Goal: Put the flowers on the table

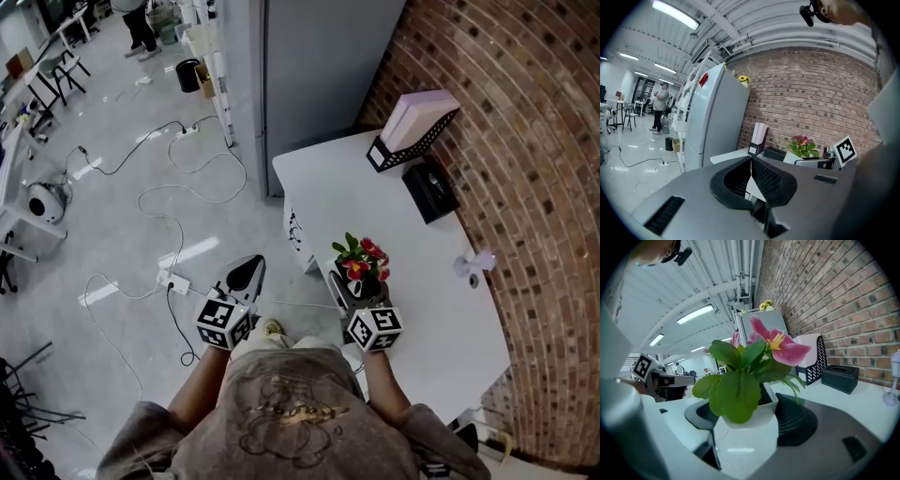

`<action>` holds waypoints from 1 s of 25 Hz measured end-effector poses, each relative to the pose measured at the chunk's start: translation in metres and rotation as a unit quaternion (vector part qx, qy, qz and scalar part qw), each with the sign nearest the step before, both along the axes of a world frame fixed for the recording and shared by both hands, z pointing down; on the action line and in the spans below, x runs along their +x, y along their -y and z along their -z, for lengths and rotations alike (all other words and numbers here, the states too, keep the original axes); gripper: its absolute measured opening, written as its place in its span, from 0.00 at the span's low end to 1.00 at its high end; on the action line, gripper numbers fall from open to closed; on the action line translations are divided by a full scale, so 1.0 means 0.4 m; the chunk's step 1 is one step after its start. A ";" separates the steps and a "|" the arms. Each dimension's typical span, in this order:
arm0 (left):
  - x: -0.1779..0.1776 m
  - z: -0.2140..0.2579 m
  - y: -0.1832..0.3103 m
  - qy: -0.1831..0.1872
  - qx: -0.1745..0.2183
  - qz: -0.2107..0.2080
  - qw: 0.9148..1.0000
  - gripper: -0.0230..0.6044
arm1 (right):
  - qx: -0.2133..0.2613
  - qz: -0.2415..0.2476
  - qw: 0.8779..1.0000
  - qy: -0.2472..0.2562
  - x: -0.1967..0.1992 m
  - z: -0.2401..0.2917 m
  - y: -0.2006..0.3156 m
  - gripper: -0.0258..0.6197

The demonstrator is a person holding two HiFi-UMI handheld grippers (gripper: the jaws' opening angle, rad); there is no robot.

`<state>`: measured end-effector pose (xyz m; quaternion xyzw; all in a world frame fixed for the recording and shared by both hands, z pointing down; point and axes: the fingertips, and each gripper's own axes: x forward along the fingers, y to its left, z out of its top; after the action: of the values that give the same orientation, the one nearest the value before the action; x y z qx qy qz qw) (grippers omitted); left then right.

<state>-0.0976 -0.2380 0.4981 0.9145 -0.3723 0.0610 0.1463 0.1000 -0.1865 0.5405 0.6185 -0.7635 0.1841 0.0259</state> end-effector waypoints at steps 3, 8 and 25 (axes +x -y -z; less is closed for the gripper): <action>0.025 -0.005 0.020 -0.006 -0.011 -0.015 1.000 0.07 | -0.006 -0.011 1.000 -0.007 0.020 -0.004 0.016 0.59; 0.063 -0.017 0.061 -0.006 -0.020 -0.029 0.999 0.07 | -0.012 -0.023 1.000 -0.011 0.060 -0.015 0.060 0.59; 0.112 -0.044 0.189 0.019 -0.030 -0.012 0.999 0.07 | -0.003 -0.009 0.999 -0.041 0.173 -0.087 0.353 0.59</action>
<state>-0.0529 -0.3138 0.5156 0.9126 -0.3624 0.0909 0.1658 0.1694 -0.3277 0.5752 0.6324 -0.7556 0.1610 0.0569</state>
